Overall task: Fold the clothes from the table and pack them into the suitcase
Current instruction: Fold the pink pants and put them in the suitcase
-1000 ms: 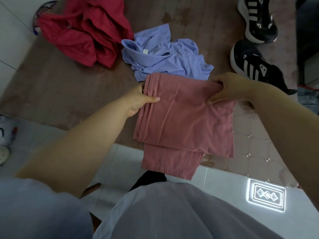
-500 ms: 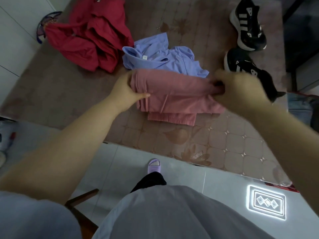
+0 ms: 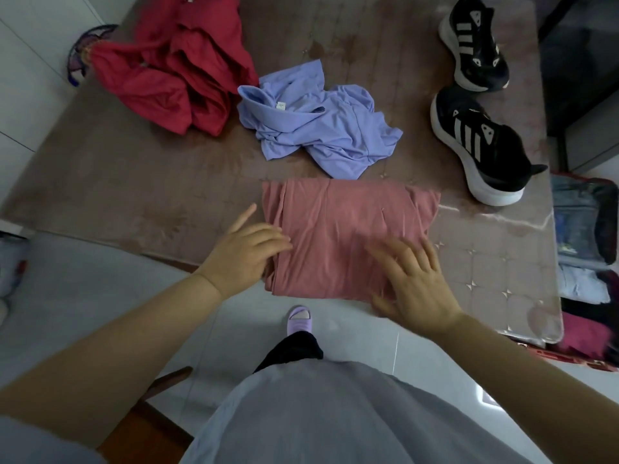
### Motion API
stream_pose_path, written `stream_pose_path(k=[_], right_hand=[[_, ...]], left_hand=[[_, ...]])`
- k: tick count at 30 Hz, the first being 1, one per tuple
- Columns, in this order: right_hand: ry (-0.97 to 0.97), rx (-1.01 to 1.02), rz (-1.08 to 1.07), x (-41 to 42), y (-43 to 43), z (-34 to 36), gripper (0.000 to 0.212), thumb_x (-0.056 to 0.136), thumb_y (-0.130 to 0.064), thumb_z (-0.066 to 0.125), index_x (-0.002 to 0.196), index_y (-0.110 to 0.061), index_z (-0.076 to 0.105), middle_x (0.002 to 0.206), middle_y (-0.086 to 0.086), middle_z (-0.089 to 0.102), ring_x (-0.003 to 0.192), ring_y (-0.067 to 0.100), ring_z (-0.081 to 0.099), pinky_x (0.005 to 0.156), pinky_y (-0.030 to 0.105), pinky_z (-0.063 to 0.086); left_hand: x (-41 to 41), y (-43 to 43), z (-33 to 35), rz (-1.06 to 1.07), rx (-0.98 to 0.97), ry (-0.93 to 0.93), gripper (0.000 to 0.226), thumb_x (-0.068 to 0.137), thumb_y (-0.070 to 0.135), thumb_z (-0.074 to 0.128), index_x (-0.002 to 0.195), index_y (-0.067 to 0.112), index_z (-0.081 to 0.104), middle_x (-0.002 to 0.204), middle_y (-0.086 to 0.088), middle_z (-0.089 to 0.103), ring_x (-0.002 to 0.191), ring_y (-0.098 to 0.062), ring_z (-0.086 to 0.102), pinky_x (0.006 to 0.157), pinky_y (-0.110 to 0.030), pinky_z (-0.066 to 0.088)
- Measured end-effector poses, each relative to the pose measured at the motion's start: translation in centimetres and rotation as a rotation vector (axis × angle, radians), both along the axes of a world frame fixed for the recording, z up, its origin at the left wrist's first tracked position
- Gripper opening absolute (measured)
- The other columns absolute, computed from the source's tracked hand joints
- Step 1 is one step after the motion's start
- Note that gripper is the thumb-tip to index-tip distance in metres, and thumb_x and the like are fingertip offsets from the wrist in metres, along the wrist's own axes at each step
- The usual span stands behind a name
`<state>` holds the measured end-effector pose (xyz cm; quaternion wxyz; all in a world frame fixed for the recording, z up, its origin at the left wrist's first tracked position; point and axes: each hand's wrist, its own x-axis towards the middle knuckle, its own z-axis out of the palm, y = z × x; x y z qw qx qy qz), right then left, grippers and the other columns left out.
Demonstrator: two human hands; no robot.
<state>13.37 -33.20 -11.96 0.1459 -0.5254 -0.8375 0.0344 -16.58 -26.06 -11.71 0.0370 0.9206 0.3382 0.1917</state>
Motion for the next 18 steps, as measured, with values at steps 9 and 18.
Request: stream_pose_path(k=[9,18], right_hand=[[-0.176,-0.264,-0.14,-4.1,4.5,-1.8,0.093,0.073,-0.077,0.027,0.15,-0.026,0.012,0.154,0.011,0.027,0.139,0.04,0.028,0.108,0.056,0.009],[-0.162,-0.342,-0.13,-3.8,5.1,-2.7,0.099,0.066,-0.088,0.009,0.147,-0.036,-0.012,0.16,0.0,0.001,0.146,0.031,0.003,0.111,0.048,-0.009]], left_hand=[[6.1,0.3,-0.7,0.436,-0.419,0.376,0.074,0.078,0.072,0.007,0.138,0.039,-0.02,0.157,0.006,-0.016,0.142,-0.032,-0.02,0.107,-0.058,-0.016],[5.8,0.8,-2.0,0.445,-0.46,0.371,0.073,0.084,0.07,0.018,0.137,0.041,-0.022,0.156,0.008,-0.022,0.143,-0.034,-0.015,0.11,-0.055,-0.013]])
